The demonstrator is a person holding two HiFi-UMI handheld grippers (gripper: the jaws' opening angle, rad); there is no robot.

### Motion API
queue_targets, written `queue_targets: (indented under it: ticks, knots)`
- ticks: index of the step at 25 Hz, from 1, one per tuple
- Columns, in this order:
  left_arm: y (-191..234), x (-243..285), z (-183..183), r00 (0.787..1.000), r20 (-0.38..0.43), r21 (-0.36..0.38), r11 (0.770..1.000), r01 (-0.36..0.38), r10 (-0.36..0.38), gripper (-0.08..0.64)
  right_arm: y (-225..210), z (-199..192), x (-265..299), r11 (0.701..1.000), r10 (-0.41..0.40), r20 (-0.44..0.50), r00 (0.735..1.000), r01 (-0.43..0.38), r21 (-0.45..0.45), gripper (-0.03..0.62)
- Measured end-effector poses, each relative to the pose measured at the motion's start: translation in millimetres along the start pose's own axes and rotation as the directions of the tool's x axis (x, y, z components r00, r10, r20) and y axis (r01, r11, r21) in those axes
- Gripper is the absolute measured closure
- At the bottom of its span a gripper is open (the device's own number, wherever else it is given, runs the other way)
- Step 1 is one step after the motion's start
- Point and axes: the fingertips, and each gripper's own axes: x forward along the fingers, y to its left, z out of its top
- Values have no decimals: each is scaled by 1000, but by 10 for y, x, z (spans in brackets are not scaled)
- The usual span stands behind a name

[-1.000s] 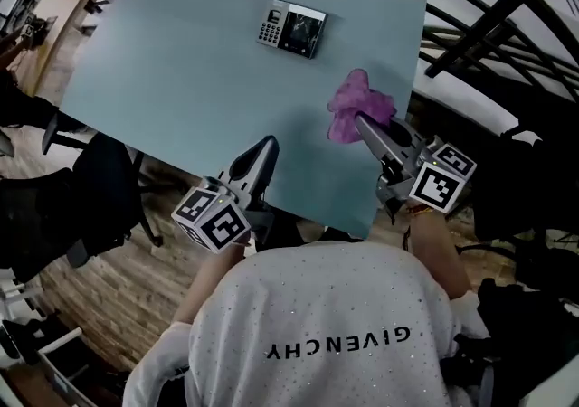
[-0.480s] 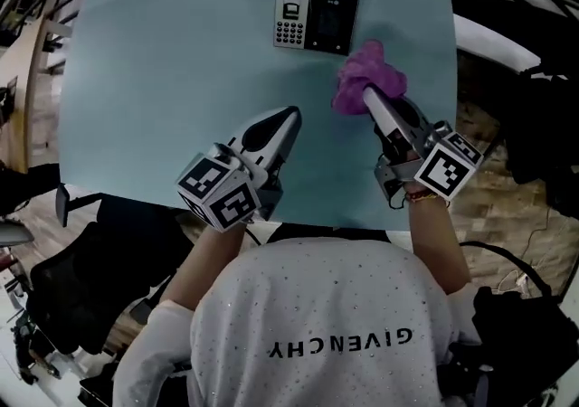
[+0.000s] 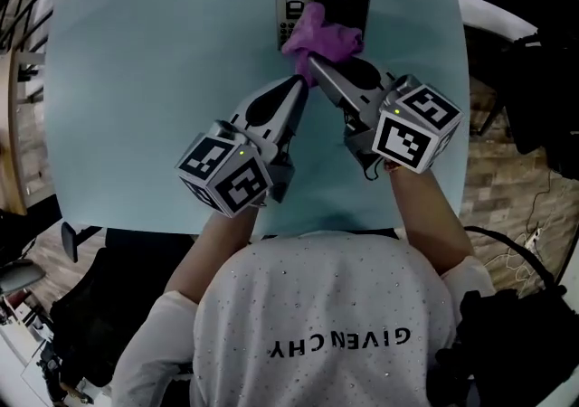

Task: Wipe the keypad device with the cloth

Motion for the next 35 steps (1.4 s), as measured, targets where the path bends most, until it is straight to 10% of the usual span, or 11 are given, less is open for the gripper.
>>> queue_targets:
  ticks: [7,16,35]
  knots:
    - [303,-151,65,994,-17,96,990,-108,110,560,-86,101,508,993,-48,-92,995,38,-111,538]
    - [519,-242,-37,994,-11,1,995,-105,105,560,-526,331,781,972,-196,-78,978,183,-144,538]
    - [416,84,-100,999,-36,-41,999,6,-8,560,-1261,393,-115,830,-527,-47,848,502,-244,538]
